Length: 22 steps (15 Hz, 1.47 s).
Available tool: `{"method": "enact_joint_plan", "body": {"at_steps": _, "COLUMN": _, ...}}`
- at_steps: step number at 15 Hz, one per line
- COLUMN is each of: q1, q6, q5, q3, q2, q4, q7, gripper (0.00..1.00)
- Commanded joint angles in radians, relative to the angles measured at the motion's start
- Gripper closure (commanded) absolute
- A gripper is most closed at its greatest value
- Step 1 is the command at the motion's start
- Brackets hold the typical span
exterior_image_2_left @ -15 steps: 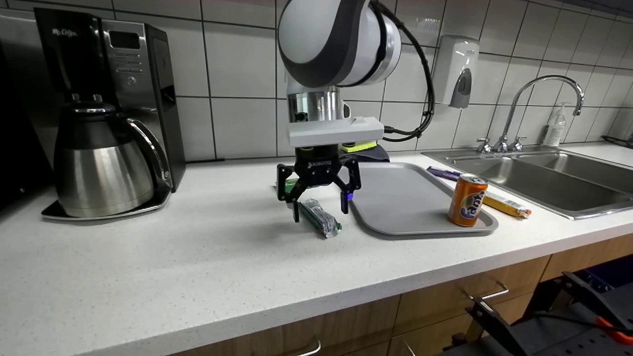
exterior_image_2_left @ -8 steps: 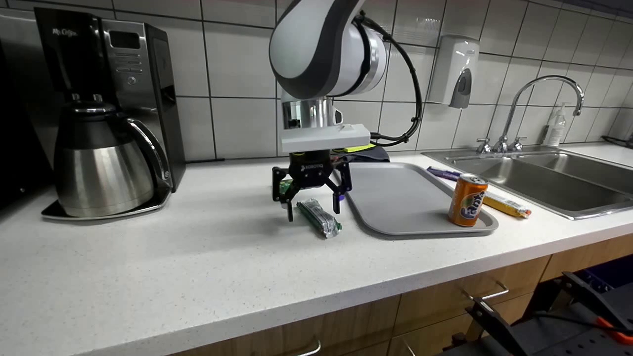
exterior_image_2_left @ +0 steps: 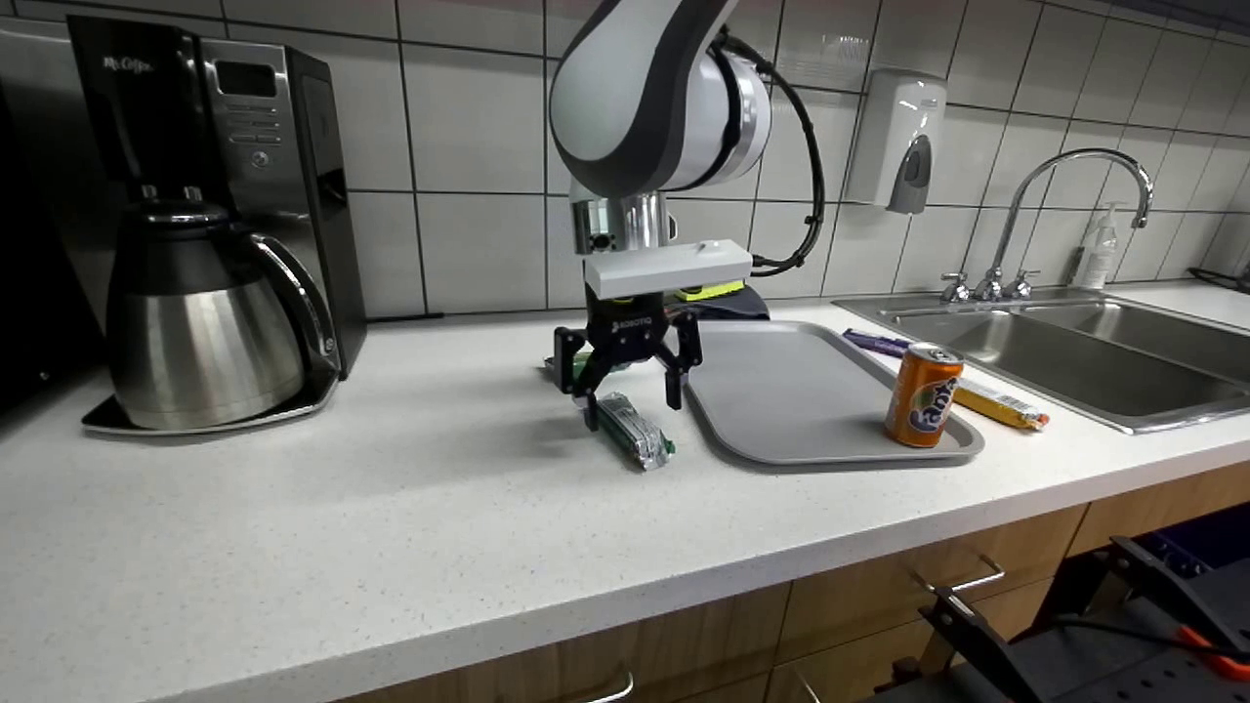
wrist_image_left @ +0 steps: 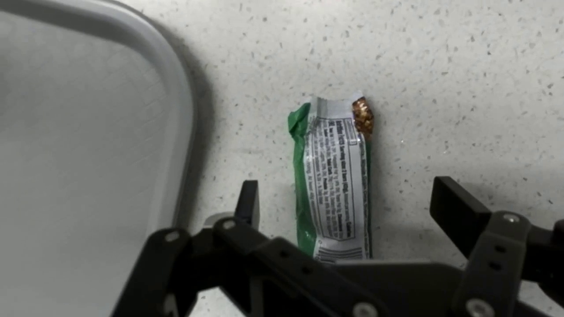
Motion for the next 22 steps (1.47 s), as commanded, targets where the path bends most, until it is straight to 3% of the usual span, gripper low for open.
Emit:
{"method": "enact_joint_plan", "body": {"at_steps": 1, "q1": -0.021, "q6": -0.028, "q5": -0.029, "q3": 0.002, "q2": 0.015, "q4": 0.025, "q7": -0.11, "gripper": 0.0}}
{"method": "enact_joint_plan", "body": {"at_steps": 9, "q1": -0.029, "q6": -0.022, "q5": -0.031, "q3": -0.002, "q2": 0.008, "q4": 0.015, "q7": -0.182, "gripper": 0.0}}
{"method": "enact_joint_plan", "body": {"at_steps": 10, "q1": -0.028, "q6": -0.02, "q5": -0.032, "q3": -0.002, "q2": 0.008, "q4": 0.014, "q7": -0.185, "gripper": 0.25}}
{"method": "enact_joint_plan", "body": {"at_steps": 12, "q1": -0.029, "q6": -0.02, "q5": -0.028, "q3": -0.001, "q2": 0.008, "q4": 0.013, "q7": -0.19, "gripper": 0.34}}
{"method": "enact_joint_plan", "body": {"at_steps": 18, "q1": -0.026, "q6": -0.019, "q5": -0.028, "q3": -0.001, "q2": 0.007, "q4": 0.013, "q7": -0.185, "gripper": 0.82}}
{"method": "enact_joint_plan", "body": {"at_steps": 22, "q1": -0.026, "q6": -0.021, "q5": -0.024, "q3": 0.001, "q2": 0.004, "q4": 0.007, "q7": -0.184, "gripper": 0.86}}
